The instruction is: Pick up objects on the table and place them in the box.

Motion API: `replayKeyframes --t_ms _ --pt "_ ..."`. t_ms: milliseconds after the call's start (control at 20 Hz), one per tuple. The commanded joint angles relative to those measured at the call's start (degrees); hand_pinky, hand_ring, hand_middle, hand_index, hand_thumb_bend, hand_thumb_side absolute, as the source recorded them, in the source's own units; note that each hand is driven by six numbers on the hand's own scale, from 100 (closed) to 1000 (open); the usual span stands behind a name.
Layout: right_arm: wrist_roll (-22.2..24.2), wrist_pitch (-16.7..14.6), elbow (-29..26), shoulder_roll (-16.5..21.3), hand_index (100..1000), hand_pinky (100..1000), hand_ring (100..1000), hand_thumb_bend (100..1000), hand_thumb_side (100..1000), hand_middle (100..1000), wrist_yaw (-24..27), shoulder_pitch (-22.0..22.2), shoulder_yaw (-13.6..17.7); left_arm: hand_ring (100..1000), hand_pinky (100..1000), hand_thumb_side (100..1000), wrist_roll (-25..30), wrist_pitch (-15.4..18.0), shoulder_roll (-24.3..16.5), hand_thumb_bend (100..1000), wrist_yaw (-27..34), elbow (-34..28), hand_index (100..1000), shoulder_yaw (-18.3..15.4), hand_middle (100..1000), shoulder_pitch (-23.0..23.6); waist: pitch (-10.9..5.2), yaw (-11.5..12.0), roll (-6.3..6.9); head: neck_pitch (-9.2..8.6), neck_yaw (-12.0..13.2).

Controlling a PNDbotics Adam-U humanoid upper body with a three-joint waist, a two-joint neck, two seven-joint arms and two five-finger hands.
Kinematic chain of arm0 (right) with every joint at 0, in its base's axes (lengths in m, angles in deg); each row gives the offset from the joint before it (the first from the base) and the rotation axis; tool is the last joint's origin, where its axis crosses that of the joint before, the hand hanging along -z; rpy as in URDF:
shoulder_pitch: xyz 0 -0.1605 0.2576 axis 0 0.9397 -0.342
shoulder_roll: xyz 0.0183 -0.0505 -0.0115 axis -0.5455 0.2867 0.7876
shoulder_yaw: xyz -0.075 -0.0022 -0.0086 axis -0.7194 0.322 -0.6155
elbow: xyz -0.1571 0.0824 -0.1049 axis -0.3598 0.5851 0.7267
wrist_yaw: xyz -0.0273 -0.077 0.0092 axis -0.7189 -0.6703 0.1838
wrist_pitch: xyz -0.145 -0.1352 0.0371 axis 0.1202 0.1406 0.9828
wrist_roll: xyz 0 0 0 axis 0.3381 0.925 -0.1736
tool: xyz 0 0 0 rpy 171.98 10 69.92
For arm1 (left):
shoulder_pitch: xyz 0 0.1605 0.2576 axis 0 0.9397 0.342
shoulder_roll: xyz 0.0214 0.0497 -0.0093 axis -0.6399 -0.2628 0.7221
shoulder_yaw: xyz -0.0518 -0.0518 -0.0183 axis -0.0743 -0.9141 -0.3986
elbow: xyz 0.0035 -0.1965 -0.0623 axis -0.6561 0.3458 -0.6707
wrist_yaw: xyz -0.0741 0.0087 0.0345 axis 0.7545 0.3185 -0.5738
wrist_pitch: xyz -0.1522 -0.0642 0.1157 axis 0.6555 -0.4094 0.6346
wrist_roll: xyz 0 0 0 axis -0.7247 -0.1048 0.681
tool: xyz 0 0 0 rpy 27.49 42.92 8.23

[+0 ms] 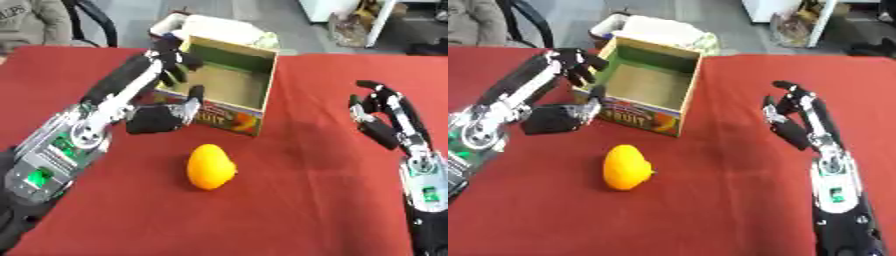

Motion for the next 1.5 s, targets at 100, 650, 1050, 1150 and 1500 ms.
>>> replayKeyframes --t_ms 100,650,1050,1150,1500 --pt "0.3 -0.2 -0.6 0.9 873 591 588 100 644 395 0.0 -0.7 -0.3 725 703 449 3.7 -1.3 -2.0 195 -1.8 -0.4 852 3.3 753 -2.7 -0.94 -0.3 0.25 0.01 0.4" --pt "0.5 -0.2 -0.7 0.8 873 591 588 100 648 395 0.1 -0.6 -0.4 750 728 693 14.9 1.0 -1.6 409 -6.8 5.4 876 8.5 778 -6.2 -0.97 -0.5 0.35 0.06 0.4" --pt "0.6 -0.2 -0.8 0.7 873 591 588 100 649 395 0.1 -0.5 -0.4 755 729 736 23.3 1.7 -0.7 430 -10.5 8.8 882 8.1 785 -6.3 -1.04 -0.3 0.21 0.09 0.4" --pt "0.5 -0.1 -0.7 0.8 873 591 588 100 651 394 0.2 -0.6 -0.4 760 733 747 25.4 1.7 -0.6 440 -11.7 9.1 885 7.7 790 -6.2 -1.01 -0.3 0.22 0.22 0.3" --pt "0.5 -0.1 -0.6 1.0 873 591 588 100 655 395 0.1 -0.6 -0.4 764 738 772 33.1 2.6 -0.9 483 -14.5 8.6 889 6.8 792 -6.2 -0.97 -0.2 0.29 0.33 0.2"
